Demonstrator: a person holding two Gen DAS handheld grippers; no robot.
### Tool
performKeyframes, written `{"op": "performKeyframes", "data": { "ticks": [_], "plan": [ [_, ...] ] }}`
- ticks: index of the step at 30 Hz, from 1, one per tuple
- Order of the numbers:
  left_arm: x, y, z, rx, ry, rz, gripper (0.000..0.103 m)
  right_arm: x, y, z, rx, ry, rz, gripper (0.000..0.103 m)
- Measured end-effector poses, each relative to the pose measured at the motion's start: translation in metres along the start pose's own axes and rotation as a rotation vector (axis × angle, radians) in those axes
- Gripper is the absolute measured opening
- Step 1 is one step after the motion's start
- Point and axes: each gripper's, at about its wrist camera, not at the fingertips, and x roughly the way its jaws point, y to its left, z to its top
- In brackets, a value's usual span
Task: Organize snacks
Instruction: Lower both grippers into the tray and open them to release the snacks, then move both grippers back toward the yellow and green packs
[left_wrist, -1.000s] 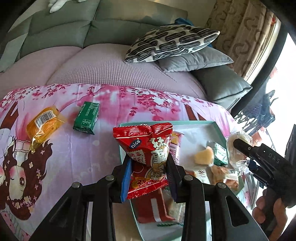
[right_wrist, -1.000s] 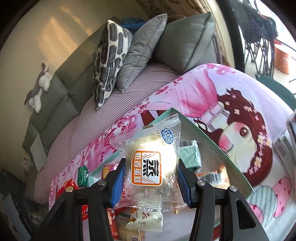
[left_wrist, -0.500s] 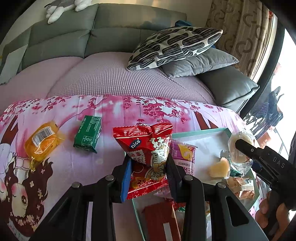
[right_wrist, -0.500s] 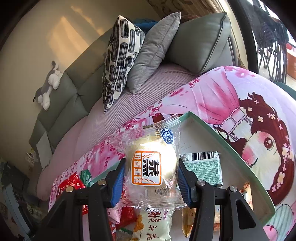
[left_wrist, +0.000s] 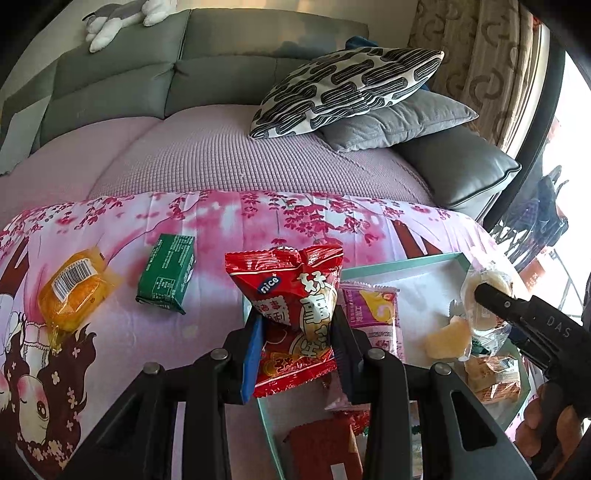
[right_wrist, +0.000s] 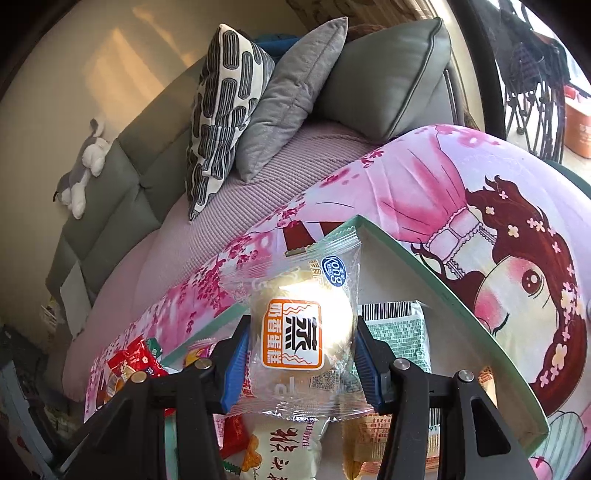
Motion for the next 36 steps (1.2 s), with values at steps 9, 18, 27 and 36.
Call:
{"op": "performKeyframes", "data": {
  "ticks": [9, 18, 27, 36],
  "plan": [
    [0.017, -0.007, -0.009, 0.025, 0.087, -0.018, 0.037, 0.004, 0.004, -0.001, -0.013, 0.019, -0.015, 0.055],
    [0.017, -0.011, -0.009, 0.023, 0.11, -0.024, 0.038, 0.005, 0.006, -0.001, -0.011, 0.039, -0.048, 0.057],
    [0.015, -0.012, -0.009, 0.006, 0.154, -0.045, 0.06, 0.006, 0.014, -0.001, -0.035, 0.077, -0.09, 0.07],
    [0.003, -0.012, -0.006, -0.01, 0.171, -0.064, 0.071, 0.005, 0.03, -0.004, -0.106, 0.111, -0.122, 0.084]
  ]
}}
